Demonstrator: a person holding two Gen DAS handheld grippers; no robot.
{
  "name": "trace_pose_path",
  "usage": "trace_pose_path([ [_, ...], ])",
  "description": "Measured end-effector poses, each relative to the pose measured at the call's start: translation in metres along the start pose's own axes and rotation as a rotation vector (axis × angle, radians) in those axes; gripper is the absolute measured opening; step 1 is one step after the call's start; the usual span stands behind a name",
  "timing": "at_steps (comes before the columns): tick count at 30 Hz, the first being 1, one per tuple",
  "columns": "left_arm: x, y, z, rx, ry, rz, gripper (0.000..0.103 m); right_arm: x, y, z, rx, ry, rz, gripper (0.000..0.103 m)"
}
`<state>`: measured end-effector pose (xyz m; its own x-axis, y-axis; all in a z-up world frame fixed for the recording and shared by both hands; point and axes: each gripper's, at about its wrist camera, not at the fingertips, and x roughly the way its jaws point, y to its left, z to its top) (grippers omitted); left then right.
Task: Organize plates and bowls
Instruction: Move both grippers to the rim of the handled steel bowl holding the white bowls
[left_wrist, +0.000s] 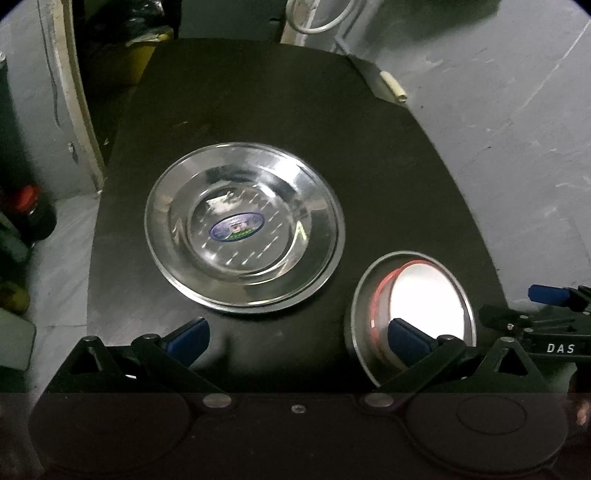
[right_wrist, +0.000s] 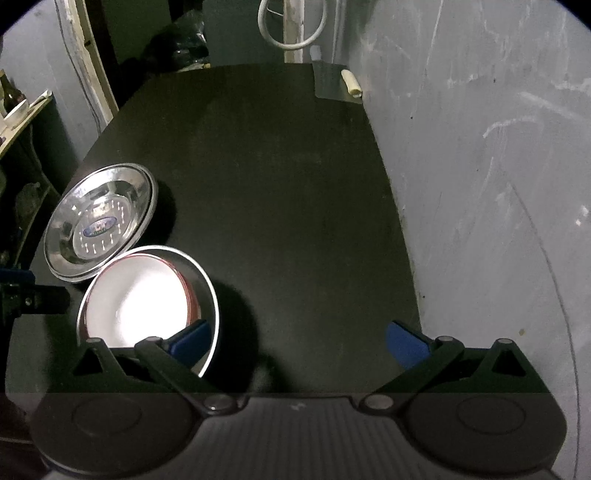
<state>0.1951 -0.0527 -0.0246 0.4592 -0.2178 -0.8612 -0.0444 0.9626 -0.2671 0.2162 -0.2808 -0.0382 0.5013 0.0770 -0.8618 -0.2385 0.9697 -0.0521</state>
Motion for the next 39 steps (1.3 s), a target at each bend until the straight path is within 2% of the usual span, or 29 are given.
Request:
trace_pose_path([
  [11, 0.015, 0.001, -0.002, -0.006, 0.058, 0.004, 0.102, 0.006, 0.003, -0.002, -0.029, 0.043, 0.0, 0.103],
  [18, 0.019, -0.009, -0.004, 0.036, 0.078, 0.047, 0.102, 0.009, 0.008, -0.002, -0.069, 0.061, 0.013, 0.103],
  [28, 0.024, -0.023, -0.006, 0.115, 0.098, 0.113, 0.1, 0.016, 0.025, -0.003, -0.164, 0.073, -0.028, 0.103],
  [35, 0.025, -0.028, -0.005, 0.157, 0.1, 0.129, 0.096, 0.015, 0.022, -0.004, -0.154, 0.07, -0.014, 0.102],
  [37, 0.024, -0.027, -0.005, 0.16, 0.1, 0.13, 0.095, 0.016, 0.021, -0.003, -0.151, 0.071, -0.01, 0.102],
  [39, 0.024, -0.027, -0.005, 0.159, 0.099, 0.124, 0.093, 0.015, 0.02, -0.003, -0.145, 0.066, 0.009, 0.096],
])
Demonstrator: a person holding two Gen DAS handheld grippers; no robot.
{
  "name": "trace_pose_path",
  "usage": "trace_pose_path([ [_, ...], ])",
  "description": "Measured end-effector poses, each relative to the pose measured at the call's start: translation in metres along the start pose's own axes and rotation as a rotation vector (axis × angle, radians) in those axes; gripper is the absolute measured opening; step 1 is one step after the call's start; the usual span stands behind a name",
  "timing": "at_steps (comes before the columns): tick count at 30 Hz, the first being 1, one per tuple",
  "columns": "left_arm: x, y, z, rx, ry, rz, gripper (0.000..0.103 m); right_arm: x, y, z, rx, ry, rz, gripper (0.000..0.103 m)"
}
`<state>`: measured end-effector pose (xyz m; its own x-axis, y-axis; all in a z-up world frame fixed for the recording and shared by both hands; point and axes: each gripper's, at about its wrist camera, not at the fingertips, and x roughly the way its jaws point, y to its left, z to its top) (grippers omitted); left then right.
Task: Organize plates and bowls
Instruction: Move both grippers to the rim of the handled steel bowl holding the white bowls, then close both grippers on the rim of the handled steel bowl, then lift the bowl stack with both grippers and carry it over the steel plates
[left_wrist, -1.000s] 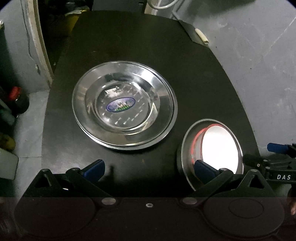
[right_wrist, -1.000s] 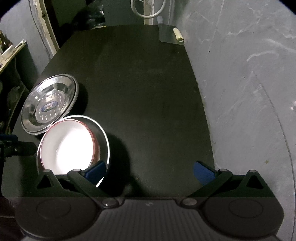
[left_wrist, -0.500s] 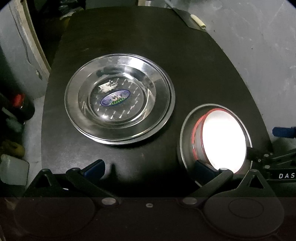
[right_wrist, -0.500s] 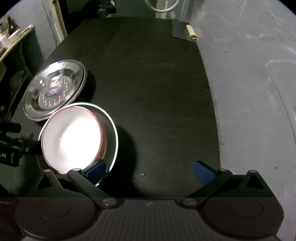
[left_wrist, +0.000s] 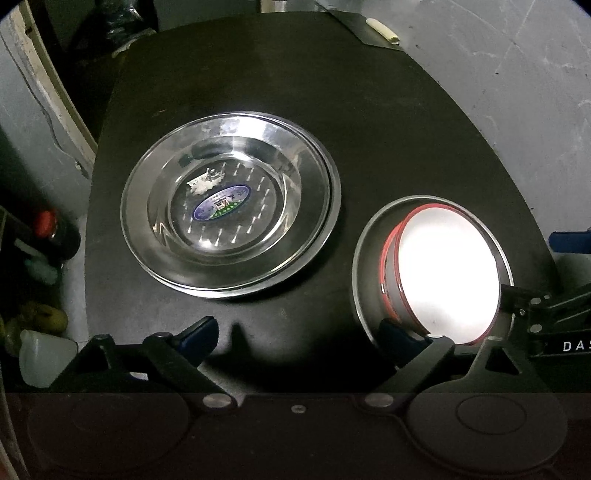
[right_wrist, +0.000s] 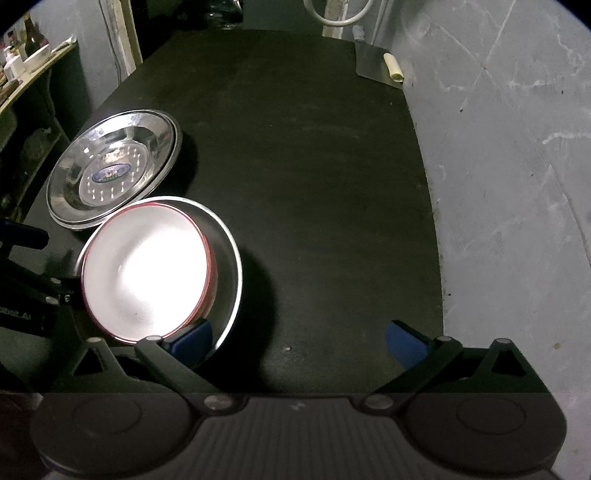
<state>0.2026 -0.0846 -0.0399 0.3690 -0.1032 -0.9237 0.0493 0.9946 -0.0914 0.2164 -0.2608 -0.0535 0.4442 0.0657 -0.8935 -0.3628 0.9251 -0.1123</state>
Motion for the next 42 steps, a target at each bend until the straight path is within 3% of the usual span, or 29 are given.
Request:
trace_pose_path([
  [5, -0.003, 0.0, 0.001, 0.013, -0.009, -0.023, 0.081, -0.004, 0.001, 0.001, -0.009, -0.009, 0.047, 0.08],
  [9, -0.003, 0.005, 0.002, -0.018, -0.008, -0.091, 0.062, -0.005, 0.002, 0.001, -0.012, -0.005, 0.116, 0.06],
  [13, -0.001, 0.012, 0.003, -0.081, -0.007, -0.185, 0.039, -0.005, 0.003, 0.001, -0.013, -0.003, 0.159, 0.049],
  [18, 0.0, 0.012, 0.004, -0.094, -0.012, -0.263, 0.017, -0.002, 0.006, 0.003, -0.024, 0.009, 0.218, 0.028],
  [29, 0.009, 0.024, 0.0, -0.172, -0.005, -0.343, 0.017, 0.013, 0.006, 0.003, 0.019, 0.052, 0.277, 0.027],
  [42, 0.002, 0.024, 0.006, -0.14, -0.017, -0.331, 0.013, -0.003, 0.003, 0.005, 0.076, 0.029, 0.298, 0.026],
])
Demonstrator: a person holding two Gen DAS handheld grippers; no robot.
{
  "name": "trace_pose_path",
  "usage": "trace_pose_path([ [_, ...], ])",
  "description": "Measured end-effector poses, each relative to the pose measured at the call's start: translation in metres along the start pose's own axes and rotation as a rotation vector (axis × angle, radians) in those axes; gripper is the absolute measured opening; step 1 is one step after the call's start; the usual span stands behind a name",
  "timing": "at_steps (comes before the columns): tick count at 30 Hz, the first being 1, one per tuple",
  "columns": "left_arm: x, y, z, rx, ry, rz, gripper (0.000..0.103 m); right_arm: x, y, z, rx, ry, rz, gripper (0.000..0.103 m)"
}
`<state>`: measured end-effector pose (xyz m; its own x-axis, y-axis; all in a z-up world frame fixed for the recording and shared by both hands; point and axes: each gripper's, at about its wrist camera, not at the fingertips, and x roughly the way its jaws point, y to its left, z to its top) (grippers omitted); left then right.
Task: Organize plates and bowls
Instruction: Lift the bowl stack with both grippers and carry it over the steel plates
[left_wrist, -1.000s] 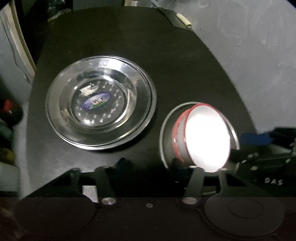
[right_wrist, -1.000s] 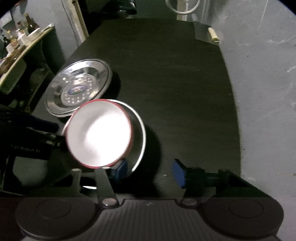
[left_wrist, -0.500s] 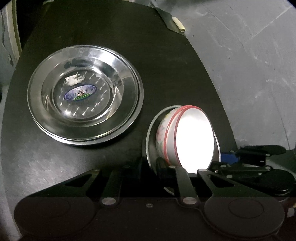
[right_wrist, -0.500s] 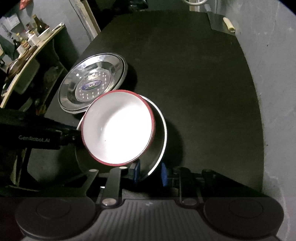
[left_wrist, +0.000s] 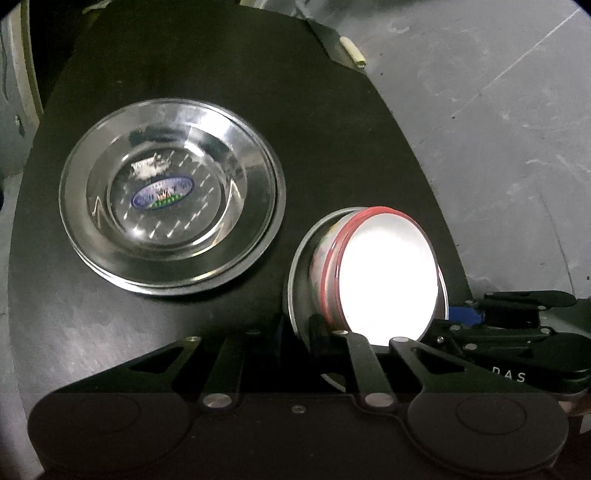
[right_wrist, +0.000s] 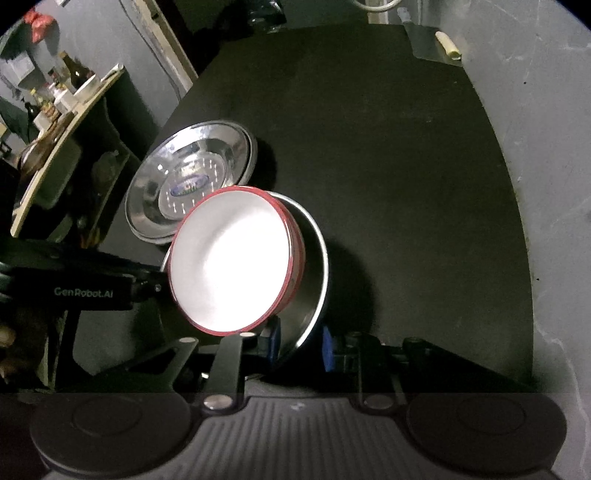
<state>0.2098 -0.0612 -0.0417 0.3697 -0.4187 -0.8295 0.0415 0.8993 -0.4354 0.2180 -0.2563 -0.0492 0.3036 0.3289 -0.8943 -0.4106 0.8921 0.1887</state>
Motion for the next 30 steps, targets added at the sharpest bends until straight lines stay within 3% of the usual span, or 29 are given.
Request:
trace_pose_path([
  [16, -0.035, 0.014, 0.021, 0.064, -0.038, 0.026, 0.012, -0.006, 0.019, 0.017, 0.051, -0.059, 0.042, 0.026],
  [30, -0.056, 0.057, 0.04, 0.035, -0.075, 0.069, 0.012, 0.014, 0.048, 0.05, 0.017, -0.068, 0.079, 0.026],
])
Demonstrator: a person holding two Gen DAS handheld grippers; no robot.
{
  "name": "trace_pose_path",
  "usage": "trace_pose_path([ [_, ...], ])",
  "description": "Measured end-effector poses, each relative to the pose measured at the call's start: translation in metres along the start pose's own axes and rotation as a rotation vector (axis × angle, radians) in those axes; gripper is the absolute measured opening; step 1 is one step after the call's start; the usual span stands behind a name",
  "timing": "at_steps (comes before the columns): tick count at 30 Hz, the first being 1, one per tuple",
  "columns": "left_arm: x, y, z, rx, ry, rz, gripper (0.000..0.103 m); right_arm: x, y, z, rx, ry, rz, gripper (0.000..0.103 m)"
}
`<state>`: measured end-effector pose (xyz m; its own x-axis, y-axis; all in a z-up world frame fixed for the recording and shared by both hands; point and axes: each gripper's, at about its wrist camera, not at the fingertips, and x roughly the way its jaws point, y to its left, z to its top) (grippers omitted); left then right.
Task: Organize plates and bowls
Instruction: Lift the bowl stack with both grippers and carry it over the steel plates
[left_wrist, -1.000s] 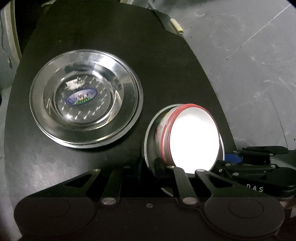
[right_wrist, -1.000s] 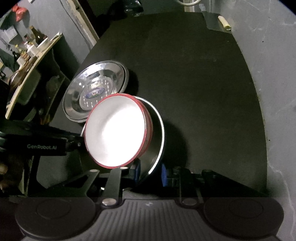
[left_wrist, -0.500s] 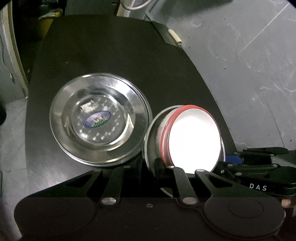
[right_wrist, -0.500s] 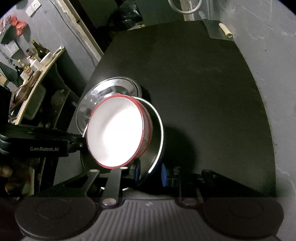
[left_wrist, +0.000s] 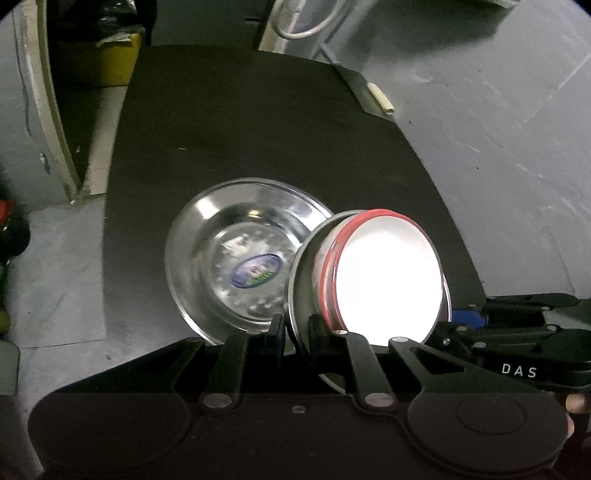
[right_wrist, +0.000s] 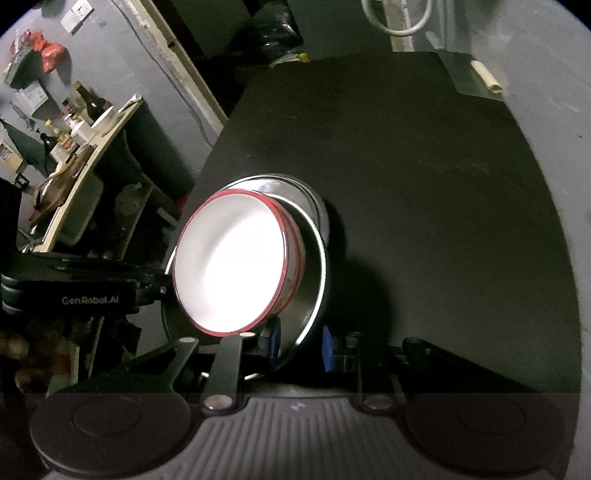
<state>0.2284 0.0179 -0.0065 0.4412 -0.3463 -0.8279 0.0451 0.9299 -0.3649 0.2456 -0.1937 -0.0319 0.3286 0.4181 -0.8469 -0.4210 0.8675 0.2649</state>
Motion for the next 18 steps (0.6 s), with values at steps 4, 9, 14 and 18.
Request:
trace_pose_path([
  [4, -0.003, 0.014, 0.004, -0.016, -0.011, 0.012, 0.012, 0.01, 0.009, 0.01, -0.013, 0.005, 0.007, 0.026],
  [9, -0.002, 0.025, 0.007, -0.038, -0.018, 0.026, 0.012, 0.02, 0.017, 0.017, -0.03, 0.021, 0.012, 0.026],
  [14, 0.002, 0.034, 0.009, -0.048, -0.01, 0.033, 0.012, 0.028, 0.024, 0.025, -0.047, 0.035, 0.008, 0.026],
  [18, 0.008, 0.037, 0.012, -0.047, -0.008, 0.038, 0.012, 0.035, 0.029, 0.031, -0.054, 0.038, -0.001, 0.026],
])
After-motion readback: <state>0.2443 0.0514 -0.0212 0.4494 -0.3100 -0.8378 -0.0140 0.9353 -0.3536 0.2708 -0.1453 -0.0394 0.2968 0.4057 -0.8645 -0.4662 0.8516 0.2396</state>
